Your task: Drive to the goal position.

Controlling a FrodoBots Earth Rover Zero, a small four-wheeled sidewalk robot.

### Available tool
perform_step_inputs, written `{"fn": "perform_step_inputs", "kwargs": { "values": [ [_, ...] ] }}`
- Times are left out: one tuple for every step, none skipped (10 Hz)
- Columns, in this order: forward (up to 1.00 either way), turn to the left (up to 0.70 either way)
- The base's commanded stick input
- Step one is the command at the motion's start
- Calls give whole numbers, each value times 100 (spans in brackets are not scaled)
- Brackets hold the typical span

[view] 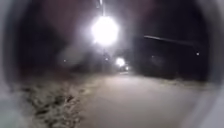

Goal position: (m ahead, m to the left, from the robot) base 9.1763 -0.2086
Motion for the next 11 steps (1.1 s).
{"fn": "perform_step_inputs", "kwargs": {
  "values": [
    [100, 0],
    [100, 0],
    [100, 0],
    [100, 0],
    [100, 0],
    [100, 0],
    [100, 0],
    [100, 0],
    [100, 0],
    [100, 0],
    [100, 0]
  ]
}}
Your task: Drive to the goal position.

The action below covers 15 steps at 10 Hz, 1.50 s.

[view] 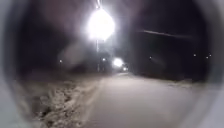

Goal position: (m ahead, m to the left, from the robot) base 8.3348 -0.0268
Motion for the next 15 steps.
{"fn": "perform_step_inputs", "kwargs": {
  "values": [
    [100, 0],
    [100, 0],
    [100, 0],
    [100, 0],
    [100, 0],
    [100, 0],
    [100, 0],
    [100, 0],
    [100, 0],
    [100, 0],
    [100, 0],
    [100, 0],
    [100, 0],
    [100, 0],
    [100, 0]
  ]
}}
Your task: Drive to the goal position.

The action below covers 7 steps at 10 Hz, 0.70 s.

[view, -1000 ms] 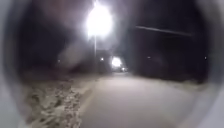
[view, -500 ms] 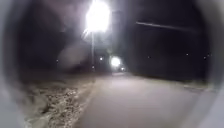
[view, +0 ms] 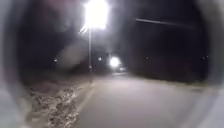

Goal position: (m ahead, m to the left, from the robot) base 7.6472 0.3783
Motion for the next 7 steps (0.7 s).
{"fn": "perform_step_inputs", "kwargs": {
  "values": [
    [100, 0],
    [100, 0],
    [100, 0],
    [100, 0],
    [100, 0],
    [100, 0],
    [100, 0]
  ]
}}
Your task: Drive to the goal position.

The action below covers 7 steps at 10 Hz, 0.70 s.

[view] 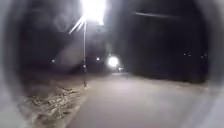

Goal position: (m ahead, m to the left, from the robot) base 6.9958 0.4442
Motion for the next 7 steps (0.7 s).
{"fn": "perform_step_inputs", "kwargs": {
  "values": [
    [100, 0],
    [100, 0],
    [100, 0],
    [100, 0],
    [100, 0],
    [100, 0],
    [100, 0]
  ]
}}
